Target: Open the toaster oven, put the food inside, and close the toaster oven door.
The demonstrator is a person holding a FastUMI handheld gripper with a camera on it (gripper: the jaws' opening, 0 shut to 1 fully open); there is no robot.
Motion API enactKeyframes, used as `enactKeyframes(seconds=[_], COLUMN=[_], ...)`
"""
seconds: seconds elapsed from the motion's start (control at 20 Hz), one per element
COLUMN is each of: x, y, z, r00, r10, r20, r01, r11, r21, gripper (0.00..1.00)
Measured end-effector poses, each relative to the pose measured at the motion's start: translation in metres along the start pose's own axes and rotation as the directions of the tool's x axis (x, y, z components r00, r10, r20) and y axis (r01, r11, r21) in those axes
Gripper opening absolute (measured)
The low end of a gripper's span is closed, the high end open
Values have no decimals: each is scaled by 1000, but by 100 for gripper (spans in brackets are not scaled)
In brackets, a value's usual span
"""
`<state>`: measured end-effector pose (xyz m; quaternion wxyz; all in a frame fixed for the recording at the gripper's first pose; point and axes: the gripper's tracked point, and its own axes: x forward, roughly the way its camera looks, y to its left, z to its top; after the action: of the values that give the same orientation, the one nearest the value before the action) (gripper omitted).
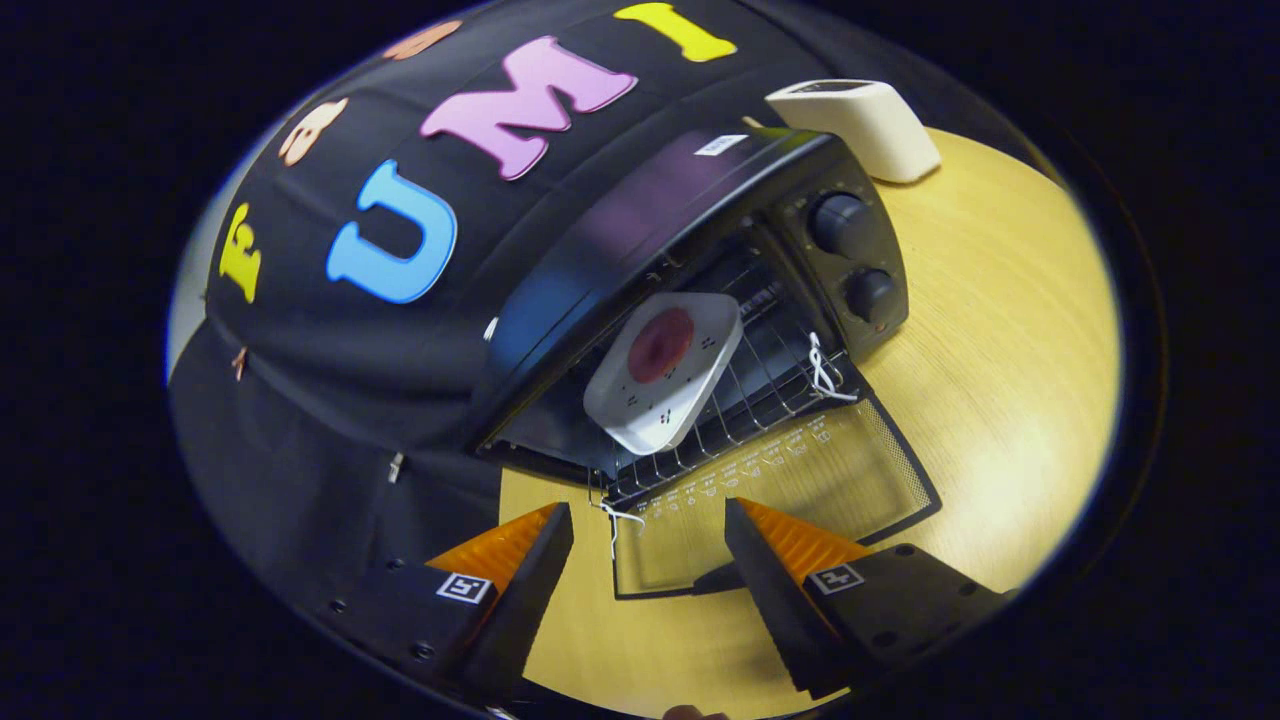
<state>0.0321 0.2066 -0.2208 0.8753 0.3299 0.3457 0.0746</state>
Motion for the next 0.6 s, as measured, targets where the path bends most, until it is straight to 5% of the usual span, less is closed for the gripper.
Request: enactKeyframes(seconds=[0.3, 0.6], x=[-16, -27], y=[-10, -66], z=[-10, -44], r00=[997, 962], r10=[-52, -263], r20=[52, 74], r01=[67, 263], r11=[939, 819], r21=[-338, -510], gripper=[98, 99])
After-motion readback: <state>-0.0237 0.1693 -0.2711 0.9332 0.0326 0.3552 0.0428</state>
